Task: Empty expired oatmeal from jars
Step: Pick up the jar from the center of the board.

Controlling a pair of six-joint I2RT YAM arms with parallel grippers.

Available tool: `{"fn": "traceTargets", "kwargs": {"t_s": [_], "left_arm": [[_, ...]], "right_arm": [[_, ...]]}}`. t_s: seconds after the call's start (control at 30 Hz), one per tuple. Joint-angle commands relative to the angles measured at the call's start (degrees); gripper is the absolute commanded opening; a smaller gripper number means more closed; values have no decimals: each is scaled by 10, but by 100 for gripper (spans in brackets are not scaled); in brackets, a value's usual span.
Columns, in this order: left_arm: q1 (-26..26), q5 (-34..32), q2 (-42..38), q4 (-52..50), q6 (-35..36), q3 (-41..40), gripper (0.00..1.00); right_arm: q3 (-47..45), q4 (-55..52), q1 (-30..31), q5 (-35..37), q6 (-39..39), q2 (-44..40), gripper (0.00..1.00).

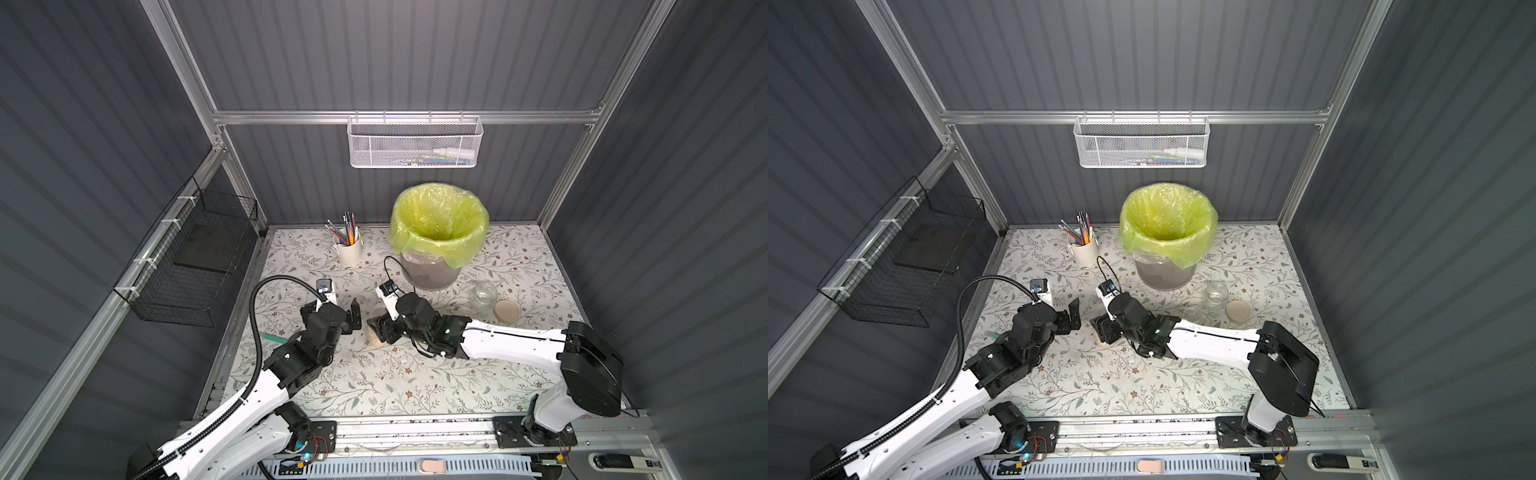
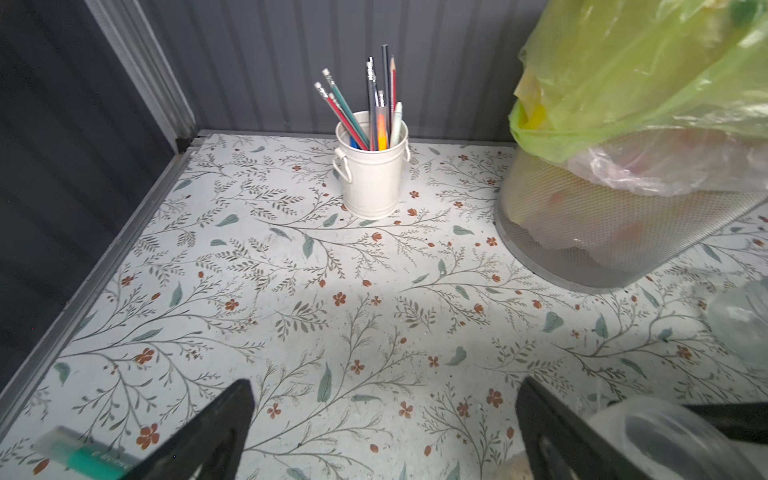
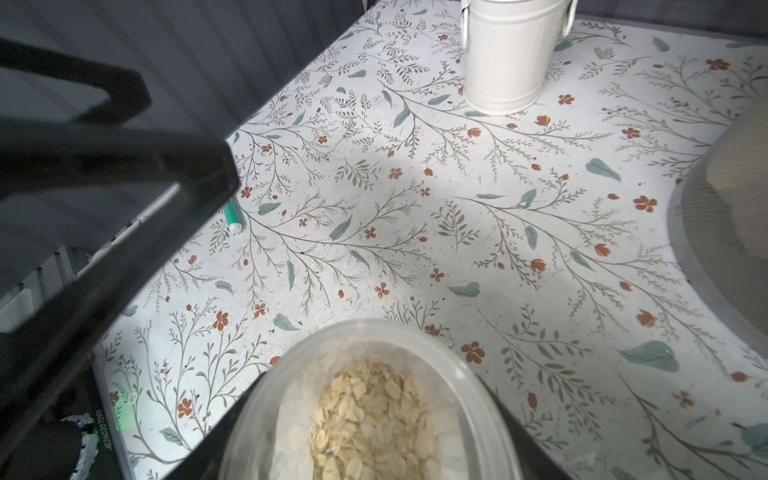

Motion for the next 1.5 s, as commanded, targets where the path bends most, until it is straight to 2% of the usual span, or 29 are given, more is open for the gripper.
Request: {"fn": "traceTargets", "kwargs": {"t_s": [0.0, 0.3, 0.57, 0.9, 1.17, 1.47], "left_arm": [[1, 59, 8, 37, 34, -6, 100], [-1, 123, 14, 92, 76, -24, 99], [-6, 232, 43, 142, 95, -38, 98], [-9, 380, 50, 190, 130, -47, 97], [-10, 455, 92, 200, 140, -36, 95], [-13, 514, 91, 245, 133, -44, 96]], "right_arm": [[-7, -29, -15, -16, 33, -39, 43], [10, -157, -54, -31, 79, -143, 43], [19, -227, -92, -53, 118, -192, 43], [33, -260, -122, -46, 116, -205, 43], [54, -257, -136, -51, 81, -185, 44], [75, -230, -136, -71, 84, -150, 44]]}}
